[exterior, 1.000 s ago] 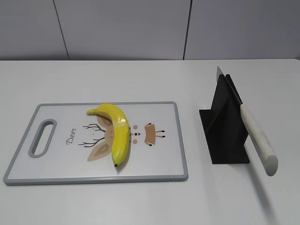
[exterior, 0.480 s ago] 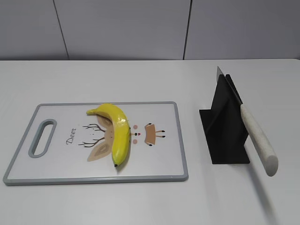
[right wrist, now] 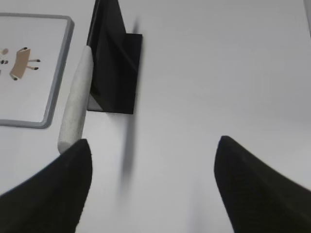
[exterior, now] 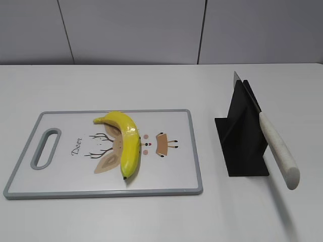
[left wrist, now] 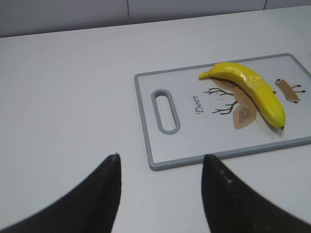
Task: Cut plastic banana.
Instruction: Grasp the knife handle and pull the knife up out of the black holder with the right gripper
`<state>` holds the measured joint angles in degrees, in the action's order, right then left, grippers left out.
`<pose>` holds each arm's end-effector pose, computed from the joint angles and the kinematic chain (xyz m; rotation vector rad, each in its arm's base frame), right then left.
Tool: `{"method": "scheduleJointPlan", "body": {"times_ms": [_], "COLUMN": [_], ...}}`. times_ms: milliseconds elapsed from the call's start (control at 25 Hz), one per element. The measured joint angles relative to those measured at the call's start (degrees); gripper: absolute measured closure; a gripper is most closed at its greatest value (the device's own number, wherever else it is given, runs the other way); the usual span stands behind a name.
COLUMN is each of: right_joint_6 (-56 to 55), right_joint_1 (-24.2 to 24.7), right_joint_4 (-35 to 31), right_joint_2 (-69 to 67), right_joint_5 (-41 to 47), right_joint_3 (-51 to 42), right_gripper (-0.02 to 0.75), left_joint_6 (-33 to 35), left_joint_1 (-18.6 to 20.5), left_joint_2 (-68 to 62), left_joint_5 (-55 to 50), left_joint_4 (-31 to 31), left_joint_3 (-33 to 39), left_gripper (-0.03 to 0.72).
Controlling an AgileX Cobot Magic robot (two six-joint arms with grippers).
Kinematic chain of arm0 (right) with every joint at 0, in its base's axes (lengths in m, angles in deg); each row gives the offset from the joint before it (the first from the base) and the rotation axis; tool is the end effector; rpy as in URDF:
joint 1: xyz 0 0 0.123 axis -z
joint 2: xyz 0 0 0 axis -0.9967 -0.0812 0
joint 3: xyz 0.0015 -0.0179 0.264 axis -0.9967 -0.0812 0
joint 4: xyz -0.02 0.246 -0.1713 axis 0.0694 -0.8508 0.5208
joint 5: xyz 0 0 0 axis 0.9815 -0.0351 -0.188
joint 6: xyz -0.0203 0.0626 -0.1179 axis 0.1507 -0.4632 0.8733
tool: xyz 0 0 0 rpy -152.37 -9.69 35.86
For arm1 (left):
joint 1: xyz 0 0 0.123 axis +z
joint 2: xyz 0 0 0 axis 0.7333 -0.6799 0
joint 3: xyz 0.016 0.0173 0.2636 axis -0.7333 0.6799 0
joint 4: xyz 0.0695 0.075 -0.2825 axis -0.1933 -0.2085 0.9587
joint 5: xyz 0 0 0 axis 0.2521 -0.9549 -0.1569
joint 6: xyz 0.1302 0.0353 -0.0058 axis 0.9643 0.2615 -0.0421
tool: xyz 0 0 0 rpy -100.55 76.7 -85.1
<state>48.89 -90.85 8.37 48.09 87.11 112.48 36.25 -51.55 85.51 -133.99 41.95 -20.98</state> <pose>0.1999 0.0280 0.2979 -0.1316 2.3423 0.1266 0.0985 -0.0249 0.2844 0.3331 2.0120 -0.0706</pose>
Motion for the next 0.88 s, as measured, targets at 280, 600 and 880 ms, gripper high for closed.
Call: {"method": "scheduleJointPlan", "body": {"times_ms": [280, 600, 880], "right_joint_6": [-6.6, -10.9, -11.0], "right_joint_1": [-12.1, -18.4, -18.4], "right_joint_4": [1.2, -1.2, -1.2], "right_joint_2": [-12.5, -28.4, -42.6], "right_joint_5": [0.4, 2.6, 2.3], "right_joint_3": [4.4, 9.1, 10.2], "right_gripper": [0.147, 0.148, 0.151], "left_joint_6": [0.0, 0.0, 0.0], "left_joint_1": [0.0, 0.0, 0.0], "left_joint_2": [0.0, 0.0, 0.0], "left_joint_5": [0.0, 0.0, 0.0], "left_joint_4": [-0.1, -0.1, -0.1], "left_joint_3": [0.0, 0.0, 0.0], "left_gripper": [0.177, 0.177, 0.177]}}
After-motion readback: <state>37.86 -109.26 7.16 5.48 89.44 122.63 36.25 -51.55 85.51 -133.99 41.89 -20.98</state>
